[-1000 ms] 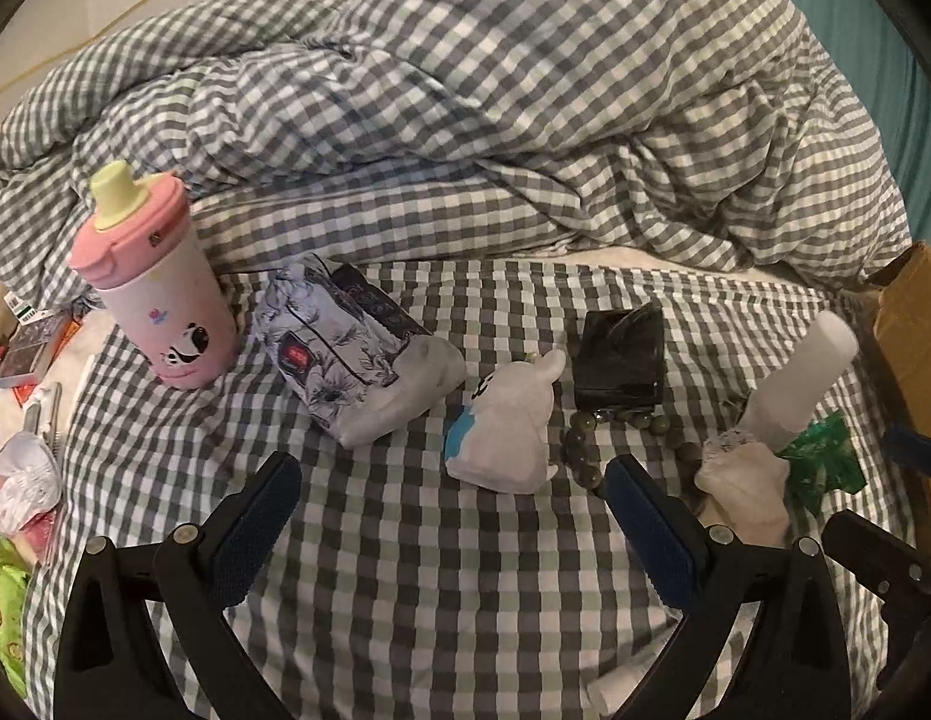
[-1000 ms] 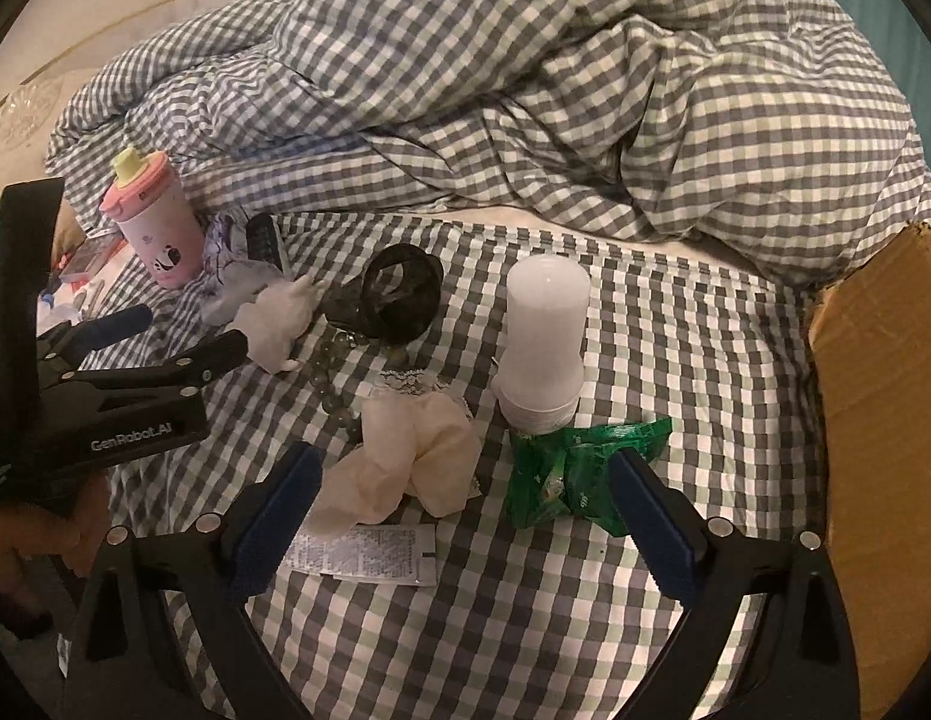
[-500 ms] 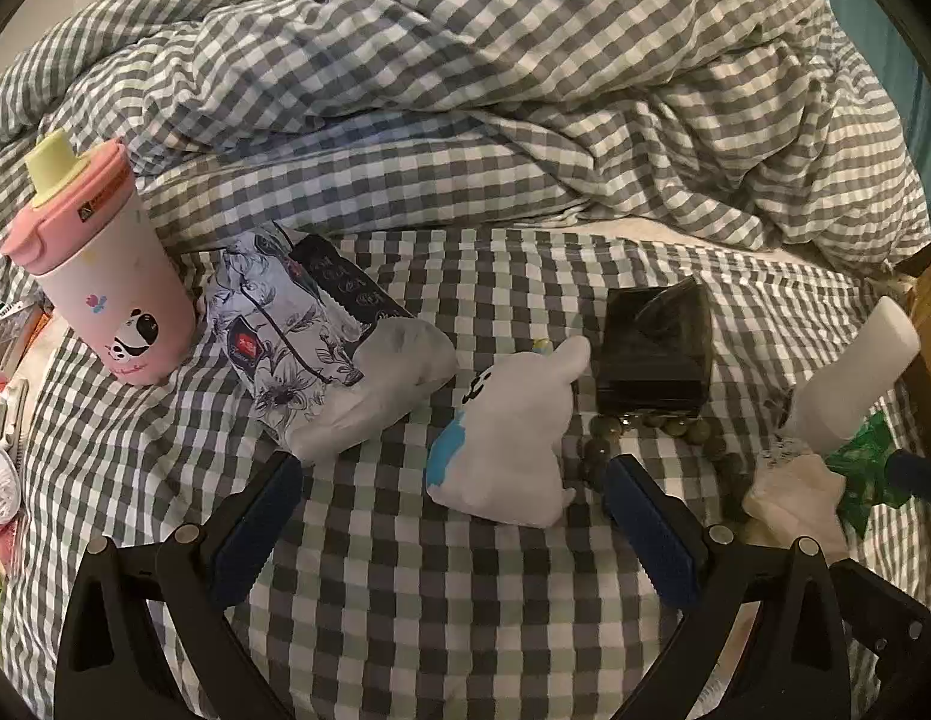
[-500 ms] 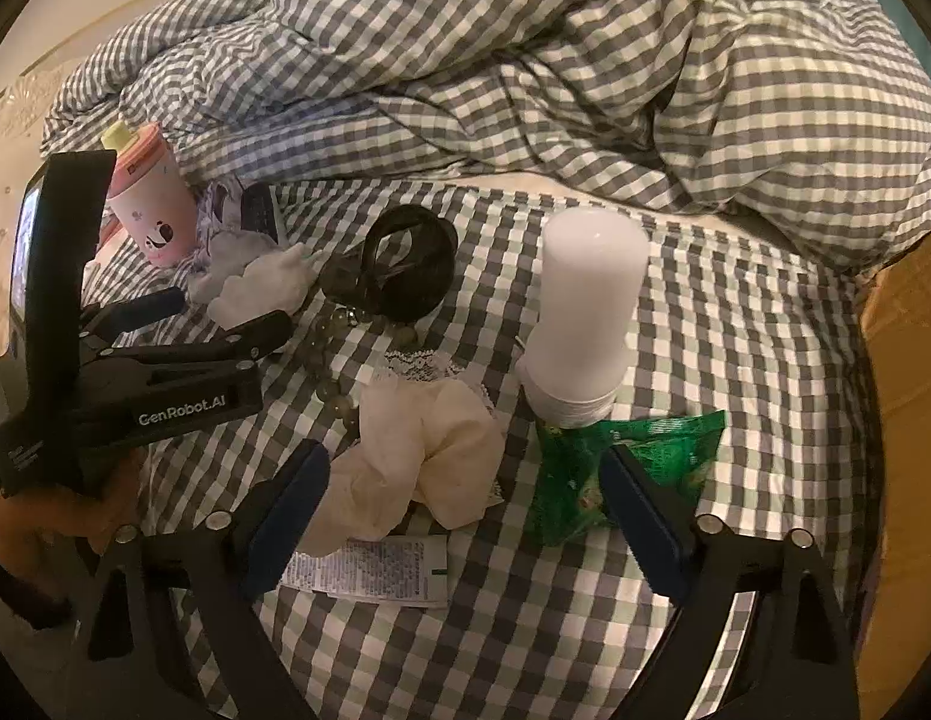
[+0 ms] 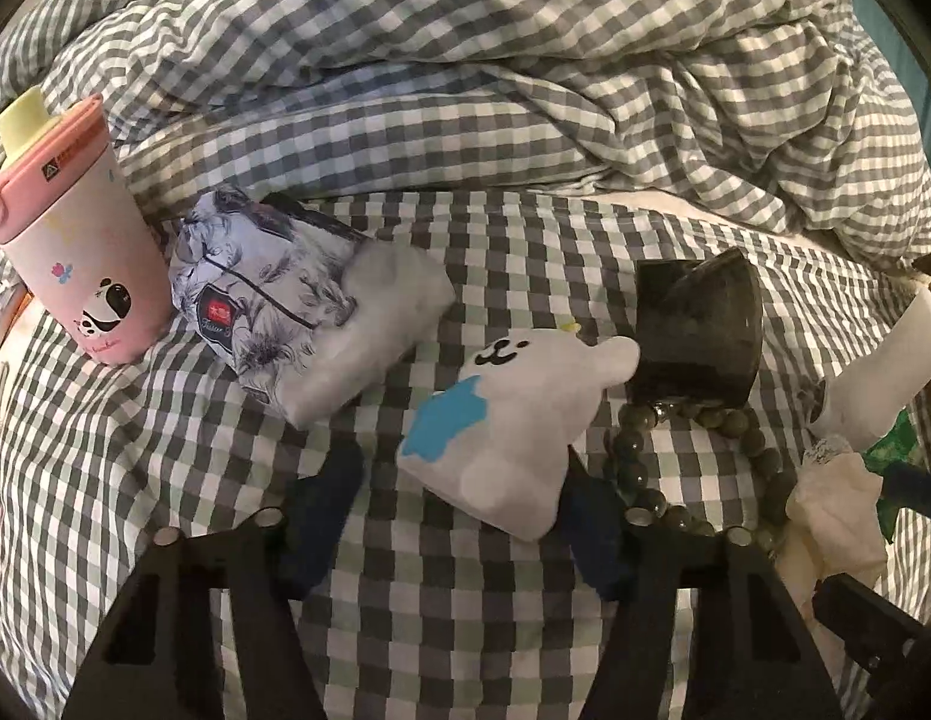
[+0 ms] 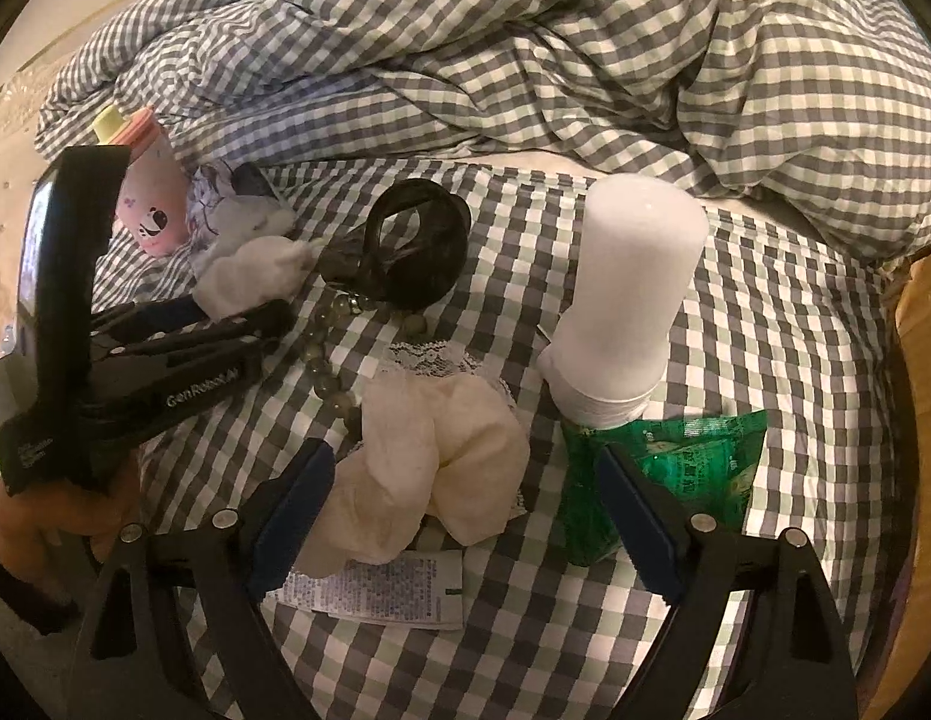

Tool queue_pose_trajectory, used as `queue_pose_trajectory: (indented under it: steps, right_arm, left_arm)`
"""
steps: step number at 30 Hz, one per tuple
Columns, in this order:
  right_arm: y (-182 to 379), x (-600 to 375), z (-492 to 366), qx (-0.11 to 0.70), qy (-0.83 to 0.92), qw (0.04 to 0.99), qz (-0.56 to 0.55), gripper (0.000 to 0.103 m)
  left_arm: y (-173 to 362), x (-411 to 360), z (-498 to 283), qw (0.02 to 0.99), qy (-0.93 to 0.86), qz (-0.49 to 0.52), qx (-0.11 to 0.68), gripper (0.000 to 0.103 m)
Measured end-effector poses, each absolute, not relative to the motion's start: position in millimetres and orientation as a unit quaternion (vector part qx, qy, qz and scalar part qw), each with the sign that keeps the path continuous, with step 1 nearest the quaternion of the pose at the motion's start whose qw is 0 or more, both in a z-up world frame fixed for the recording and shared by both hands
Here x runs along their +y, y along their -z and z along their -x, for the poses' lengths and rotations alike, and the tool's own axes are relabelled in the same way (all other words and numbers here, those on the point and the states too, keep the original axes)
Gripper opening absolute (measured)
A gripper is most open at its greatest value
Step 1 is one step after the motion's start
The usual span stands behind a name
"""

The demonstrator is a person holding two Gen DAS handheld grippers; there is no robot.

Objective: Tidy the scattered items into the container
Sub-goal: 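Grasp the white plush toy with the left gripper while the right grasps the lace cloth, then carry the plush toy with the left gripper while the right carries the lace cloth over the box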

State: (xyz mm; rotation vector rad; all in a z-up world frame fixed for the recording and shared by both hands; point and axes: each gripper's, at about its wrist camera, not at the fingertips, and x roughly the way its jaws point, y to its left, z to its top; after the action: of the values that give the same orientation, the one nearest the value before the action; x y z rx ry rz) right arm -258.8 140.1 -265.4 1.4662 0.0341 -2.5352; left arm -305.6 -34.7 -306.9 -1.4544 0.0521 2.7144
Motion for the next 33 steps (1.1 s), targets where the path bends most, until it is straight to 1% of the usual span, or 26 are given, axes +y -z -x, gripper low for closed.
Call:
queue_pose_trajectory:
  steps: [1,6,9,11,12,14,17,21,33]
  right_arm:
    - [266,140,259,0.011,0.86,0.107,-0.499,0.084]
    - [270,136,262,0.013,0.857,0.111,-0.502,0.077]
    - [272,135,261,0.014,0.856,0.112,-0.505,0.066]
    - [275,134,262,0.011,0.851,0.116,-0.512,0.046]
    - [276,134,262,0.01,0.85,0.117,-0.514,0.041]
    - [277,133,260,0.008,0.848,0.12,-0.517,0.03]
    - [273,131,255,0.007,0.85,0.124,-0.513,0.02]
    - [262,130,248,0.007,0.854,0.128,-0.505,0.016]
    - [218,142,219,0.002,0.873,0.123,-0.472,0.016]
  left_arm:
    - [306,-35,306,0.029,-0.881,0.471,0.018,0.05]
    - [304,-39,306,0.032,-0.882,0.47,0.013,0.049]
    - [301,-41,304,0.03,-0.883,0.469,0.011,0.049]
    - [297,-46,299,0.029,-0.884,0.467,0.012,0.049]
    - [294,-47,298,0.028,-0.884,0.466,0.012,0.049]
    - [290,-49,295,0.026,-0.886,0.462,0.013,0.049]
    - [282,-53,289,0.024,-0.889,0.458,0.012,0.049]
    - [270,-55,283,0.022,-0.893,0.45,0.012,0.049]
    - [219,-57,252,0.014,-0.909,0.416,0.006,0.049]
